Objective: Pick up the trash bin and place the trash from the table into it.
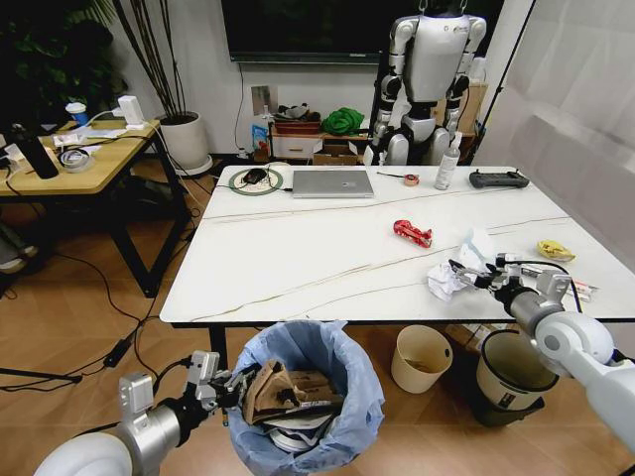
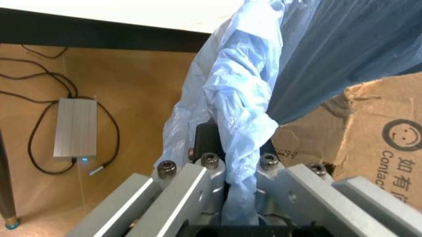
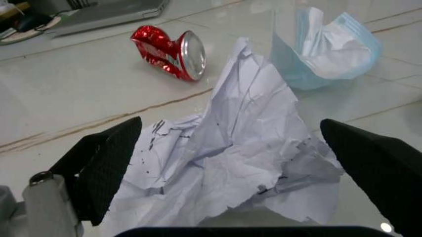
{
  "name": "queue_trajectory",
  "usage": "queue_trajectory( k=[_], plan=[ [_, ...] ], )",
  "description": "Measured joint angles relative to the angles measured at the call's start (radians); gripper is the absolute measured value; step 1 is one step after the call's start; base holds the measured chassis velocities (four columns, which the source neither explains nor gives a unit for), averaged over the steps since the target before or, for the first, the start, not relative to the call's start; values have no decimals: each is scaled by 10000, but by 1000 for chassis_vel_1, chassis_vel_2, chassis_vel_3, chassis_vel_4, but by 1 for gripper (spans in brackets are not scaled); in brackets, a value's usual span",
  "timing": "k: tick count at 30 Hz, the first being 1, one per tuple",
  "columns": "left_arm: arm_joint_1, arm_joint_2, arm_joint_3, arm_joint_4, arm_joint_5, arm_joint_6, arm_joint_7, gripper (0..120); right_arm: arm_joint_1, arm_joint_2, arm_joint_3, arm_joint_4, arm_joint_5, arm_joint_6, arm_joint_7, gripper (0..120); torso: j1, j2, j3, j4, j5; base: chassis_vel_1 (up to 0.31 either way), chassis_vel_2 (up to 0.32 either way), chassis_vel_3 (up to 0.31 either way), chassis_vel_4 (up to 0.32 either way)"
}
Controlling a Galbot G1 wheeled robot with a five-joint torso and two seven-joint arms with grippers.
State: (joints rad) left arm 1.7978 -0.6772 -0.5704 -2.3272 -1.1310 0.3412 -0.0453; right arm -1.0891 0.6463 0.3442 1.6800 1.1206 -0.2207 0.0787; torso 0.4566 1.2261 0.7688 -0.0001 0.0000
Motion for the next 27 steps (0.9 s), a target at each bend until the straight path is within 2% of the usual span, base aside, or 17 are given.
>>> queue_trajectory(
  k=[27],
  plan=[
    [-36,78,-32,-25,-15,-1,-53,0,43,332,-154,-1132,-737,341,-1080,100,0,0,0,0,0,0,0,0,0]
  ],
)
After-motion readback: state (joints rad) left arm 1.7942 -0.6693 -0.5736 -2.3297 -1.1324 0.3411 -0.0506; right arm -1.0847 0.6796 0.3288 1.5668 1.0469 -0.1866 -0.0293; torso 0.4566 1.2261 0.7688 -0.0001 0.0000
